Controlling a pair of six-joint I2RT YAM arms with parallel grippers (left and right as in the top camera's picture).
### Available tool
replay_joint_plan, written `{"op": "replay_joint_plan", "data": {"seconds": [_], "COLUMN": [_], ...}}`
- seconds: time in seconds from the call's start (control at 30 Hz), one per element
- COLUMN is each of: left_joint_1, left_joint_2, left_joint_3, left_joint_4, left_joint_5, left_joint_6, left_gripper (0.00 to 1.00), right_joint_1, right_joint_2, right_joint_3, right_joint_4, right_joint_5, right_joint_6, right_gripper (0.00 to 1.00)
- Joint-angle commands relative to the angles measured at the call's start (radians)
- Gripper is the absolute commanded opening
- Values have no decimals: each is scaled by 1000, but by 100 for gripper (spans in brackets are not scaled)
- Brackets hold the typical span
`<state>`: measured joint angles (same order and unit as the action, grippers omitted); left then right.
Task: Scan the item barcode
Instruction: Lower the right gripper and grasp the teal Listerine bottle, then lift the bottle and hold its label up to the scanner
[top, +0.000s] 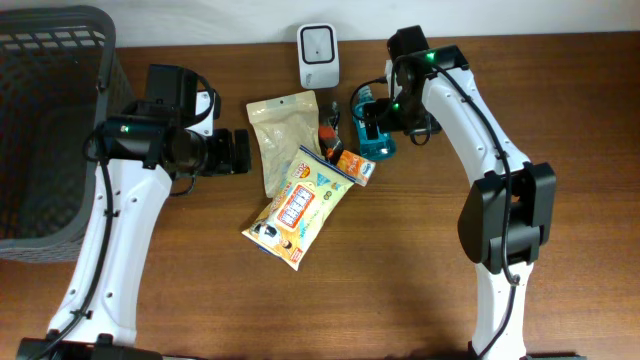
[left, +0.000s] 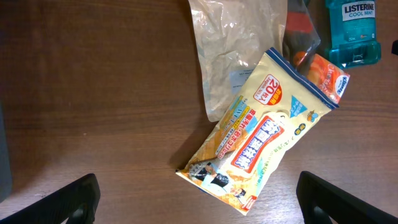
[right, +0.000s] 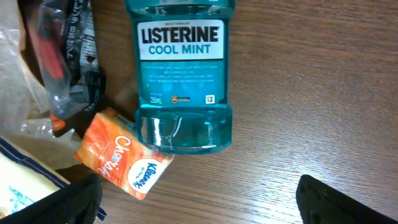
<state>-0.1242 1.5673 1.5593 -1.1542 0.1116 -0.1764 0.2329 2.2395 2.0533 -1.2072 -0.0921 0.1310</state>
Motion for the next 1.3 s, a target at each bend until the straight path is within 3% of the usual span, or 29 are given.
{"op": "replay_joint_plan", "data": {"seconds": [0.0, 0.2, 0.4, 0.57, 0.77, 1.03, 1.27], "left_joint_1": [-2, -2, -2, -2, -2, -2, -2], "left_joint_2": [2, 2, 2, 2, 2, 2, 2], "left_joint_3": [-4, -4, -4, -4, -4, -4, -4], "left_joint_4": [2, 2, 2, 2, 2, 2, 2], "left_joint_5": [-7, -7, -7, -7, -7, -7, -7], "left_joint_6": [13, 13, 13, 13, 13, 13, 13], "left_gripper": [99, 99, 99, 99, 99, 99, 99], "right_joint_1": [3, 3, 77, 156, 165, 164, 164], "right_joint_2": [-41, -39, -39, -39, -39, -39, -39], "right_joint_3": [13, 13, 13, 13, 13, 13, 13], "right_joint_4": [10, 89, 94, 124, 201, 457, 649], "right_joint_5": [-31, 20, 631, 868, 824, 694, 695], "right_joint_6": [5, 5, 96, 166, 166, 102, 82], "right_gripper": [98, 98, 98, 98, 98, 98, 98]}}
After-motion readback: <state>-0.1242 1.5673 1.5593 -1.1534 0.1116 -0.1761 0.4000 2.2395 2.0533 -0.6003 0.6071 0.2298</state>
